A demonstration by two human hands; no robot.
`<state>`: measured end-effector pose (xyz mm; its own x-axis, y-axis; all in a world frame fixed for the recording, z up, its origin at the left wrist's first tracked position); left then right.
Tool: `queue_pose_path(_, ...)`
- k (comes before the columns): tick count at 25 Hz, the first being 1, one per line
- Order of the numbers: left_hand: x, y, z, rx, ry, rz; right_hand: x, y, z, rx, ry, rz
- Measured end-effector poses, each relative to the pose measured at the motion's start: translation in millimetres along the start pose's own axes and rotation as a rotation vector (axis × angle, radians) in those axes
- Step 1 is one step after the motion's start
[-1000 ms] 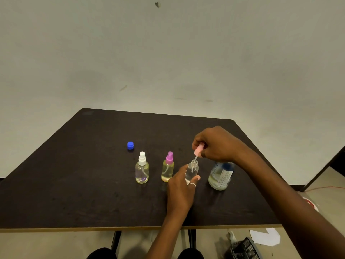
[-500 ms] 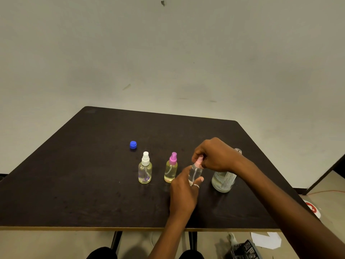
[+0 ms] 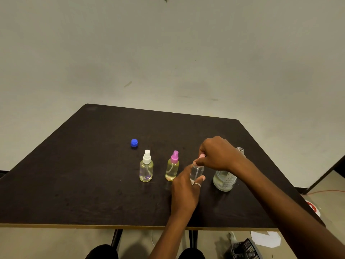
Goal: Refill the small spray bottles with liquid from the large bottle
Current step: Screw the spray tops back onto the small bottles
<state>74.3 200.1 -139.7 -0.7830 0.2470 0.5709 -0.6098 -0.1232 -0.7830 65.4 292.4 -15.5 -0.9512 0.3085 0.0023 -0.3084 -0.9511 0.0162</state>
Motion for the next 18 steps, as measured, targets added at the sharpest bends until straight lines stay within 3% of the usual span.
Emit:
queue_pose_path(10,1,-5,2,0.007,0.002,-0.013,-7,-9,5,0.039,-0.124,-0.136)
queue_pose_path(12,1,-5,2,0.014,-0.002,-0.019,-9,-9,14,0.090,-0.124,-0.061)
queue_pose_path(18,1,-6,3,0.011,0.002,-0.010,-14,0,8,0.077,0.108,0.237)
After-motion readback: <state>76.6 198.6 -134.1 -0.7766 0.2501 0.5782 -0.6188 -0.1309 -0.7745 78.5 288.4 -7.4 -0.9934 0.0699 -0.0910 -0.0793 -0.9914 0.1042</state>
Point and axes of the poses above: each hand's wrist, its own x-axis towards the middle knuckle, its own z-axis out of the back of the hand, y = z × x, the point moved 7 cm from there along x, towards the middle knuckle, and after that the axes turned 15 degrees about -z, right-handed, at the moved point
